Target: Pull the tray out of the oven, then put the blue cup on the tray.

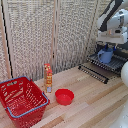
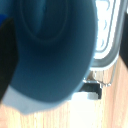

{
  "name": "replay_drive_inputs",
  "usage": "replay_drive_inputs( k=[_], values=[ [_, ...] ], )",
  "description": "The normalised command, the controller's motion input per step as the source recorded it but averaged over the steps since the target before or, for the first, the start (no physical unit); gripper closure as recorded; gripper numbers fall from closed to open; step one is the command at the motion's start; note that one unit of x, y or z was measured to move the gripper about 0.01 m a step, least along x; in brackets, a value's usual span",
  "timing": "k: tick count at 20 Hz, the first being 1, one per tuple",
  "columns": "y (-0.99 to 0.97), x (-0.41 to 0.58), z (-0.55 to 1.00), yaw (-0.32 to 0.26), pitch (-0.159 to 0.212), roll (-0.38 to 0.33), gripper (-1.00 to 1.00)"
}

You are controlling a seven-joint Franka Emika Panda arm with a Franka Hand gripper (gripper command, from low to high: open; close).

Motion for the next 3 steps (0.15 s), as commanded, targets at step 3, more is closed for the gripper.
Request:
replay_drive_inputs(
  k=[3],
  values=[
    [0.01,0.013,0.87,-0.119,0.005,-0.01,-1.0]
  ],
)
